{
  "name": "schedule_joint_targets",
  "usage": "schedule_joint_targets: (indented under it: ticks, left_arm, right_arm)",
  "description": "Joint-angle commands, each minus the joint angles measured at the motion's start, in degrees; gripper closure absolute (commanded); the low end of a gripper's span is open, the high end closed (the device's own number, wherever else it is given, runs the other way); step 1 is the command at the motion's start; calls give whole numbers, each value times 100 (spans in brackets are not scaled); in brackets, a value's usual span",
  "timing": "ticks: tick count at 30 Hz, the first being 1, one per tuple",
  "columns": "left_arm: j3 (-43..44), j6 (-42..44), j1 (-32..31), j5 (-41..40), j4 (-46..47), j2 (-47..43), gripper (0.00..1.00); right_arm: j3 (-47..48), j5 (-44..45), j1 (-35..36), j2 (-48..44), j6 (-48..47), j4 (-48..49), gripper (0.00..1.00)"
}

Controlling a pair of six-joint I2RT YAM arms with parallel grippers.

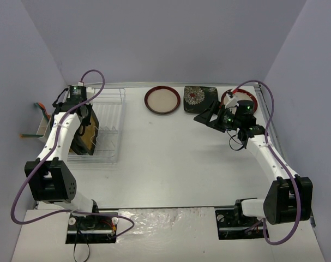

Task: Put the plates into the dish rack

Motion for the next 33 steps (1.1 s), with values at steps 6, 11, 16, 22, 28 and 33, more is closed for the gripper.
schedule_joint_targets:
  ticks: [6,11,16,22,28,33]
  left_arm:
    - [171,-66,76,-155,554,-338,74]
    - [218,-109,78,-165,448,-510,65]
    - [339,-268,76,-3,273,-761,58]
    - [561,-465,76,95,-7,-1070,41]
    - [635,-930,76,418,-177,-1434,23]
    - [427,-1356,83,849,-225,-1944,6]
  right_arm:
    - [49,148,-38,-116,-35,258,0]
    - [16,322,-86,-123,58,258,0]
    - [-12,724,-152,-123,220,258,0]
    - [-84,1549,-176,-83,511,249,0]
    - [-89,2521,-195,213,901,262,0]
    - [135,3111,-215,796,1022,430,0]
